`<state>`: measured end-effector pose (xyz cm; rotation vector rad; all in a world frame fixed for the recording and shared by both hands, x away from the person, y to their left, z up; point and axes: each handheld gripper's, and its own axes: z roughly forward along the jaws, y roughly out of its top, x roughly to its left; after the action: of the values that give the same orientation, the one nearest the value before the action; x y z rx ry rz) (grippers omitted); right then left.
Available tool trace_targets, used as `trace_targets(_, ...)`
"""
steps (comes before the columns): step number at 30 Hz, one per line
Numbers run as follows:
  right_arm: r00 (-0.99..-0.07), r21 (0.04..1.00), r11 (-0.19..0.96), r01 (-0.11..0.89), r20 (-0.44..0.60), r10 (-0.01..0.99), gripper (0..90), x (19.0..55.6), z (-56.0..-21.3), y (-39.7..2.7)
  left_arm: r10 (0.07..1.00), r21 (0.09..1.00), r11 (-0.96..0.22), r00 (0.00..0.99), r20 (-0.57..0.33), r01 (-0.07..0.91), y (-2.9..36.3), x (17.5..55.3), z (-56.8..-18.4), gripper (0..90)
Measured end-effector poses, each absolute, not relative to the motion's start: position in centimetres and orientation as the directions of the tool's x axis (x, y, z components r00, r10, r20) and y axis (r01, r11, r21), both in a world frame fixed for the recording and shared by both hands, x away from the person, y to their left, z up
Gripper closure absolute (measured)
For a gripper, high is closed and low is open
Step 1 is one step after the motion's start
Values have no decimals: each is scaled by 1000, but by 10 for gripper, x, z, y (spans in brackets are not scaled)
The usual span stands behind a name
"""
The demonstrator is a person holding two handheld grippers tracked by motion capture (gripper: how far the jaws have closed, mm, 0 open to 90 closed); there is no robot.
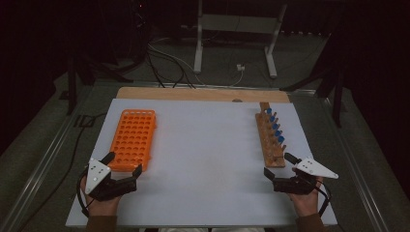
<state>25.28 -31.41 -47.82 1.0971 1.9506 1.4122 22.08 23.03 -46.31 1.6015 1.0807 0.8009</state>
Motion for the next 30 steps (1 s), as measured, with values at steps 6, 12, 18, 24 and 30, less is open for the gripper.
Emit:
trace_targets(6, -546, 939, 126, 319, 73, 834, 1, 252, -476, -315, 928, 962, -96, 372, -5, 254, 231, 220, -463, 21)
trace_targets(12, -531, 940, 119, 321, 74, 844, 1, 255, -468, -314, 928, 961, -97, 372, -7, 261, 230, 222, -463, 21)
trace_targets(18, -535, 936, 130, 326, 69, 842, 1, 256, -464, -312, 930, 960, -99, 367, -4, 260, 230, 221, -463, 21)
trace_targets(24, -518, 934, 122, 337, 75, 852, 1, 260, -460, -315, 933, 961, -89, 359, -12, 261, 231, 222, -464, 21)
trace_targets(30, -506, 928, 142, 345, 57, 861, 1, 271, -458, -319, 935, 960, -88, 354, -12, 267, 231, 222, -465, 21)
